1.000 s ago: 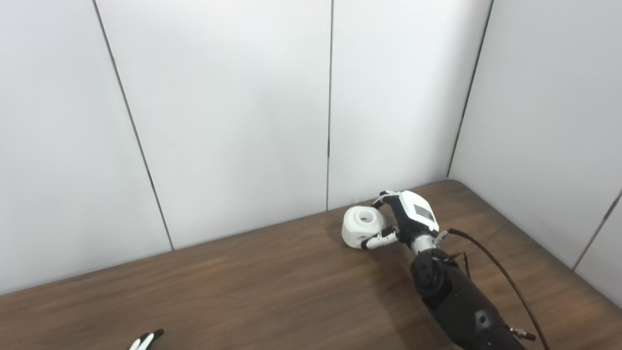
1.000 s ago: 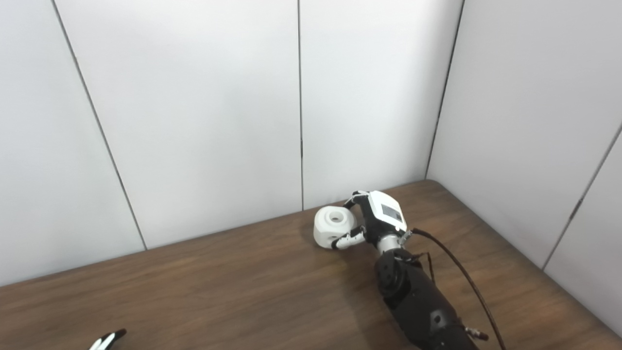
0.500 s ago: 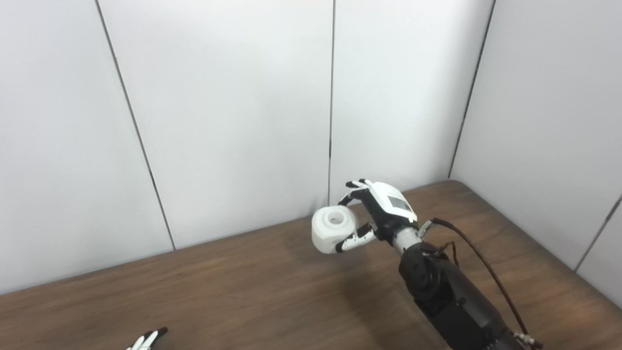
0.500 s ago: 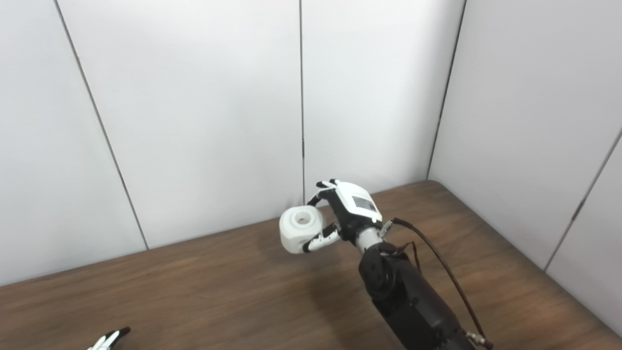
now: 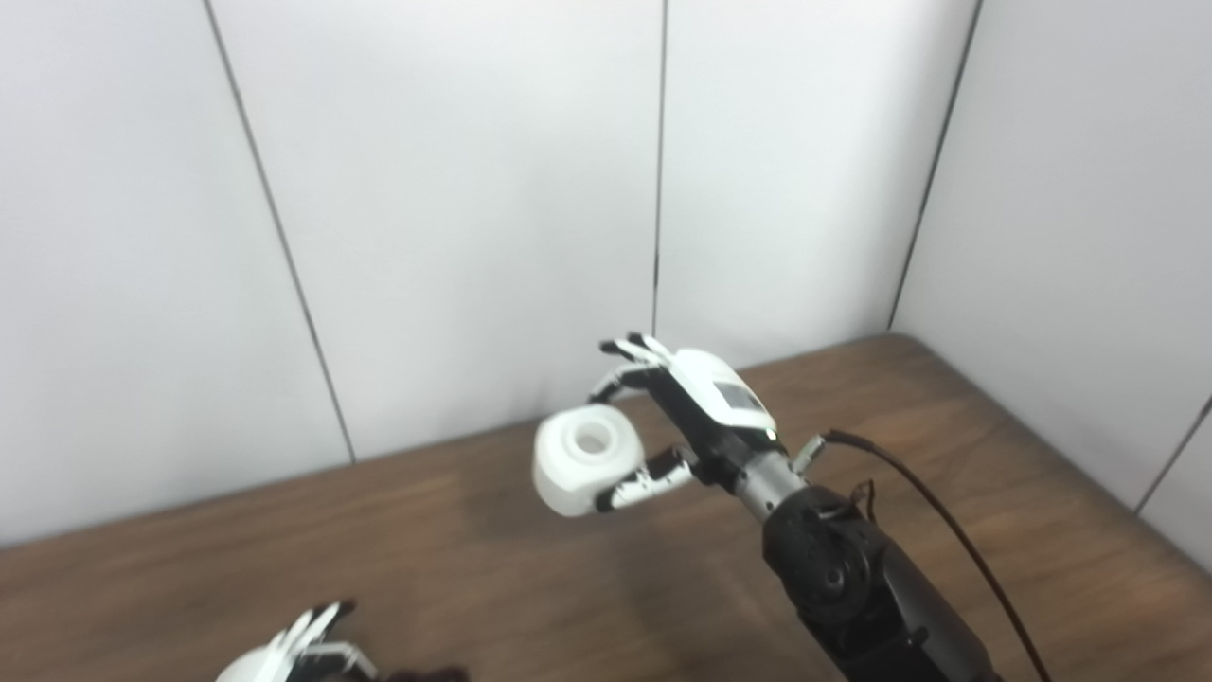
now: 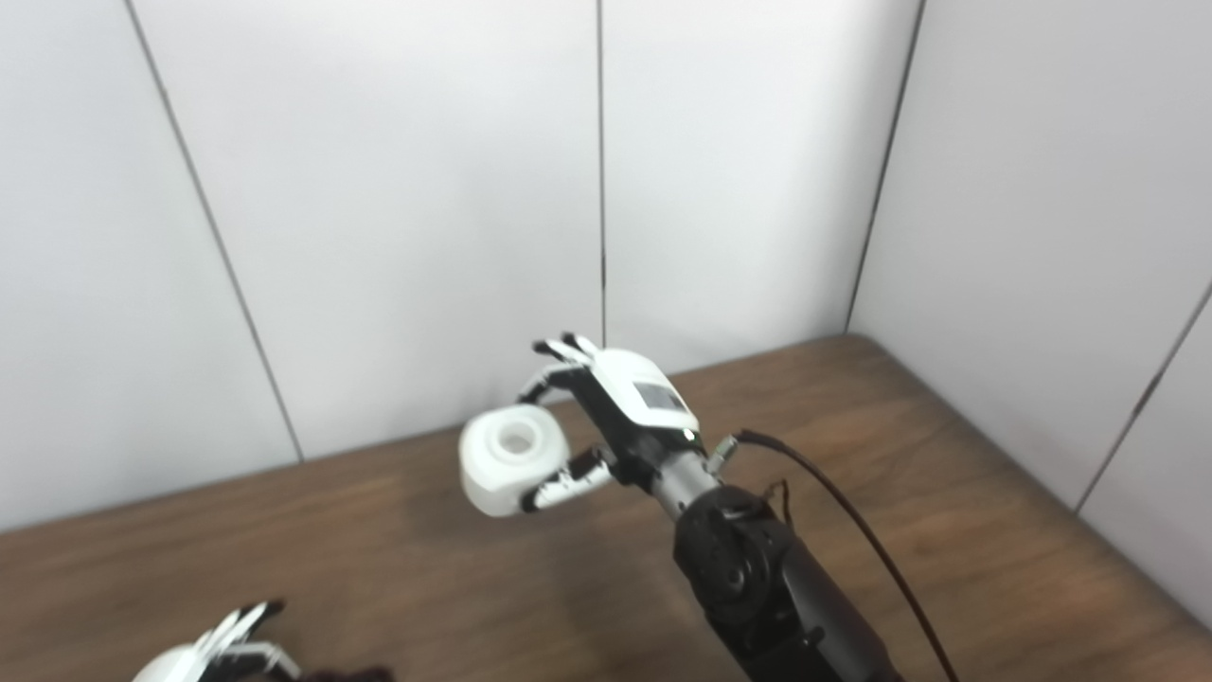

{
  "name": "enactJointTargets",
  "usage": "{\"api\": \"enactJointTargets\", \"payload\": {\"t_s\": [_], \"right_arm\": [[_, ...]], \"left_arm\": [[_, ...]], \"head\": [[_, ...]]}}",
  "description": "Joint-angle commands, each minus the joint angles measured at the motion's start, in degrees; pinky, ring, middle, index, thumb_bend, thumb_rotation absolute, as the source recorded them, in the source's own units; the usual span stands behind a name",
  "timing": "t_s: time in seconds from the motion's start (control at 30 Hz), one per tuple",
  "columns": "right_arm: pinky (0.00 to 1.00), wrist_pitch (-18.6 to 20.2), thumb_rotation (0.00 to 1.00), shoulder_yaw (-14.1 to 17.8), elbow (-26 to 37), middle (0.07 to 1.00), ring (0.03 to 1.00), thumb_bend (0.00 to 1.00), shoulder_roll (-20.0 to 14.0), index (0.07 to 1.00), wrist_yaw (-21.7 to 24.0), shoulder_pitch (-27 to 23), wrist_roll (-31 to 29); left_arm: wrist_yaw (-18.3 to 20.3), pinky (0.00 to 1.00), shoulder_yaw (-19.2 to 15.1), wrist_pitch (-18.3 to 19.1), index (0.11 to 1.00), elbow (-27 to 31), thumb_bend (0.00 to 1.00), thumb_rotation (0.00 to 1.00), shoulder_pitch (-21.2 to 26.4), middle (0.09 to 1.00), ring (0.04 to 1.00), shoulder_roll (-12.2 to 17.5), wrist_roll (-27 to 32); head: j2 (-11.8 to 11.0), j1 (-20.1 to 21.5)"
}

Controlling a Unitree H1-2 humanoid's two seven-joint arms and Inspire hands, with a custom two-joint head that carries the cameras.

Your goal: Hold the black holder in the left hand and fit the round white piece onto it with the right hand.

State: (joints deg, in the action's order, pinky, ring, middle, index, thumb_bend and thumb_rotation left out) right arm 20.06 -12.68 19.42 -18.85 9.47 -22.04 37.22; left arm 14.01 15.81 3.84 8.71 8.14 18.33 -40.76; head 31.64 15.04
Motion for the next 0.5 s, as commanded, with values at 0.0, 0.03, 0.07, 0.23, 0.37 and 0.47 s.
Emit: {"api": "enactJointTargets", "payload": {"t_s": [0.0,0.03,0.07,0.23,0.37,0.47], "right_arm": [[0.82,-1.6,0.14,-0.5,3.4,0.923,0.981,0.51,0.8,0.480,0.6,-1.0,0.1],[0.83,-1.5,0.14,-0.8,4.0,0.925,0.981,0.51,1.4,0.479,1.2,-0.9,0.2],[0.83,-1.4,0.14,-1.4,4.8,0.925,0.981,0.51,2.0,0.479,1.9,-0.7,0.5],[0.78,-2.6,0.14,-3.4,6.6,0.925,0.981,0.51,4.1,0.478,3.5,0.0,0.3],[0.77,-2.9,0.14,-4.9,7.8,0.921,0.974,0.51,5.4,0.478,4.8,0.5,0.7],[0.81,-2.0,0.14,-5.8,9.4,0.927,0.974,0.51,5.9,0.478,6.6,1.2,1.6]], "left_arm": [[-0.6,1.00,0.2,0.2,0.483,1.8,0.52,0.05,1.7,0.954,0.998,-0.4,-1.1],[-0.9,1.00,0.3,0.1,0.483,1.8,0.52,0.05,1.7,0.948,0.991,-0.6,-1.4],[-1.5,1.00,0.3,-0.2,0.483,1.6,0.52,0.05,1.7,0.945,0.989,-0.9,-1.8],[-2.8,0.99,0.4,-0.6,0.482,1.3,0.52,0.05,1.4,0.928,0.974,-2.0,-2.9],[-2.1,1.00,0.4,0.3,0.482,2.1,0.52,0.05,1.1,0.935,0.985,-2.8,-2.9],[-0.3,1.00,1.0,2.2,0.482,3.6,0.52,0.05,1.3,0.949,0.994,-3.2,-4.2]], "head": [[0.4,-0.8],[0.6,-1.1],[0.9,-1.8],[1.3,-2.7],[2.0,-4.7],[2.6,-6.5]]}}
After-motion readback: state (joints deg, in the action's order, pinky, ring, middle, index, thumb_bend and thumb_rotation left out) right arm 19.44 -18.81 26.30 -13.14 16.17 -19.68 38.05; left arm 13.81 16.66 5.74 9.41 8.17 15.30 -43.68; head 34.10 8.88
